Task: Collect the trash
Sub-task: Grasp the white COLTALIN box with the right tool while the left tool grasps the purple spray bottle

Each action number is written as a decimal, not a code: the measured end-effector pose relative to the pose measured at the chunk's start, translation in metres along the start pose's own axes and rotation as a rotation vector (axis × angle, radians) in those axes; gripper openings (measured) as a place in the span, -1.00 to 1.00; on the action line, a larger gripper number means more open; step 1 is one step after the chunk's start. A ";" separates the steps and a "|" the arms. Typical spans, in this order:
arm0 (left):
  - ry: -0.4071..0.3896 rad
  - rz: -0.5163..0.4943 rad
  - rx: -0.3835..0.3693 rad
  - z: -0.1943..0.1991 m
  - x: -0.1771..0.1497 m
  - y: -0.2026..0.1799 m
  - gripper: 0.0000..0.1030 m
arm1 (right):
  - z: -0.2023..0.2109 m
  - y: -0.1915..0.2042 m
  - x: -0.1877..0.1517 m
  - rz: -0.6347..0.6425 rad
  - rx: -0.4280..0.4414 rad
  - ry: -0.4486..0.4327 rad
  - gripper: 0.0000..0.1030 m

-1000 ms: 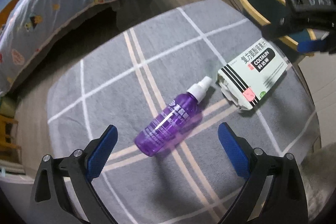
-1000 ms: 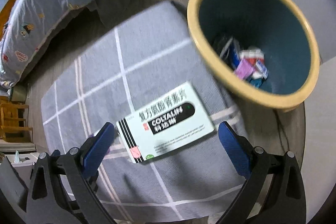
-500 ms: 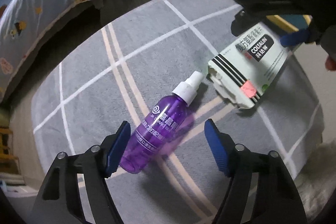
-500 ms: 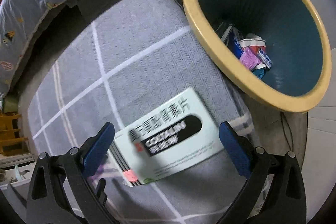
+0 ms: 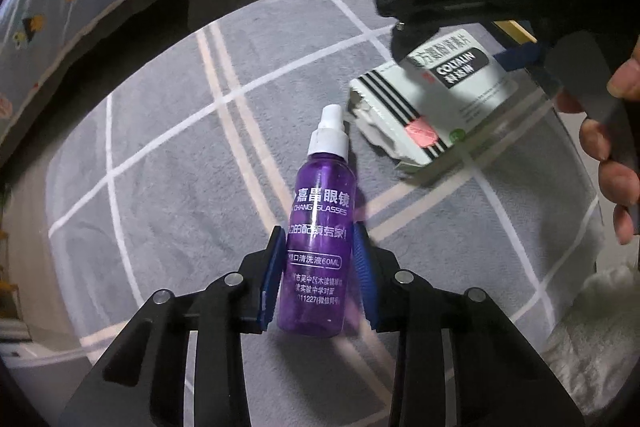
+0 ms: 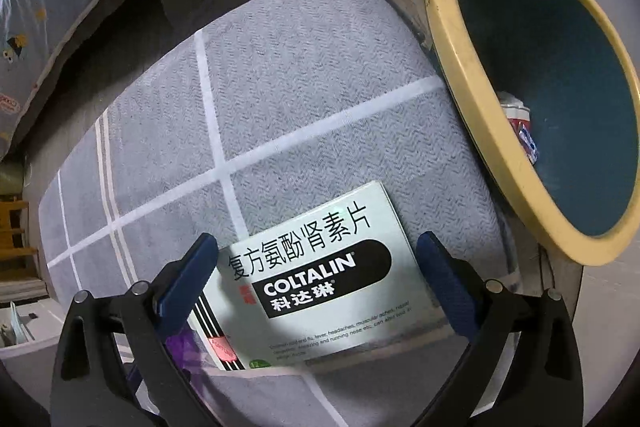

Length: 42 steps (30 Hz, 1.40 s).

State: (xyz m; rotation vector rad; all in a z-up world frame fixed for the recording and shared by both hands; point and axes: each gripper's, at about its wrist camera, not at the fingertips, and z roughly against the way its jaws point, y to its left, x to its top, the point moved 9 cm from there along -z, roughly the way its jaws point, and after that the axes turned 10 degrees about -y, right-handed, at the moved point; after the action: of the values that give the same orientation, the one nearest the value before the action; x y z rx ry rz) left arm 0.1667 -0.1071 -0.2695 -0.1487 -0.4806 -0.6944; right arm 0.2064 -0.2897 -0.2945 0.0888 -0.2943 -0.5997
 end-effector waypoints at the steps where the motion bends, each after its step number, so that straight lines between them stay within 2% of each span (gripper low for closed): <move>1: 0.001 0.010 0.007 0.001 -0.002 0.004 -0.31 | 0.000 0.000 0.001 -0.008 -0.002 0.000 0.90; 5: 0.013 0.031 0.010 0.003 -0.009 0.012 -0.31 | -0.003 0.007 0.007 0.010 -0.020 -0.012 0.91; 8: 0.009 0.035 0.009 0.001 -0.006 0.012 -0.31 | -0.009 0.016 0.012 0.079 -0.067 -0.027 0.91; 12: 0.008 0.032 0.012 0.001 -0.007 0.011 -0.31 | -0.014 0.034 0.009 0.207 -0.085 -0.033 0.90; 13: 0.009 0.035 0.010 0.001 -0.006 0.011 -0.31 | -0.013 0.039 0.008 0.240 -0.088 -0.038 0.83; 14: 0.011 0.035 0.009 0.000 -0.006 0.011 -0.31 | -0.012 0.040 0.009 0.253 -0.098 -0.049 0.59; 15: 0.012 0.034 0.010 -0.001 -0.005 0.012 -0.31 | -0.009 0.042 0.012 0.263 -0.101 -0.065 0.47; 16: 0.013 0.032 0.012 -0.001 -0.005 0.012 -0.31 | -0.007 0.044 0.015 0.269 -0.083 -0.079 0.26; 18: 0.013 0.025 0.018 0.000 -0.005 0.012 -0.31 | -0.001 0.045 0.019 0.249 -0.039 -0.099 0.18; 19: 0.012 0.026 0.019 0.000 -0.005 0.011 -0.31 | 0.001 0.044 0.021 0.236 -0.031 -0.105 0.23; 20: 0.011 0.031 0.020 0.001 -0.005 0.011 -0.31 | 0.004 0.041 0.021 0.215 -0.021 -0.102 0.50; 22: 0.012 0.037 0.023 0.003 -0.007 0.013 -0.31 | 0.005 0.034 0.017 0.164 0.002 -0.068 0.90; 30: 0.045 0.072 0.046 0.006 -0.021 0.024 -0.32 | 0.005 0.024 -0.022 0.049 0.032 0.021 0.89; 32: 0.044 0.060 0.045 0.008 -0.024 0.024 -0.32 | 0.004 0.026 -0.023 0.048 0.023 0.005 0.91; 36: 0.043 0.062 0.043 0.010 -0.029 0.024 -0.32 | 0.002 0.039 -0.019 0.104 0.005 -0.038 0.91; 42: 0.045 0.067 0.039 0.003 -0.014 0.028 -0.32 | -0.001 0.069 -0.008 0.349 -0.008 -0.092 0.90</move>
State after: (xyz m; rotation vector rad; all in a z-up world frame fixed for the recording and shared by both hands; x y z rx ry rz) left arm 0.1743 -0.0764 -0.2729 -0.1121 -0.4433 -0.6213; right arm 0.2381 -0.2282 -0.2862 0.0014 -0.3868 -0.2590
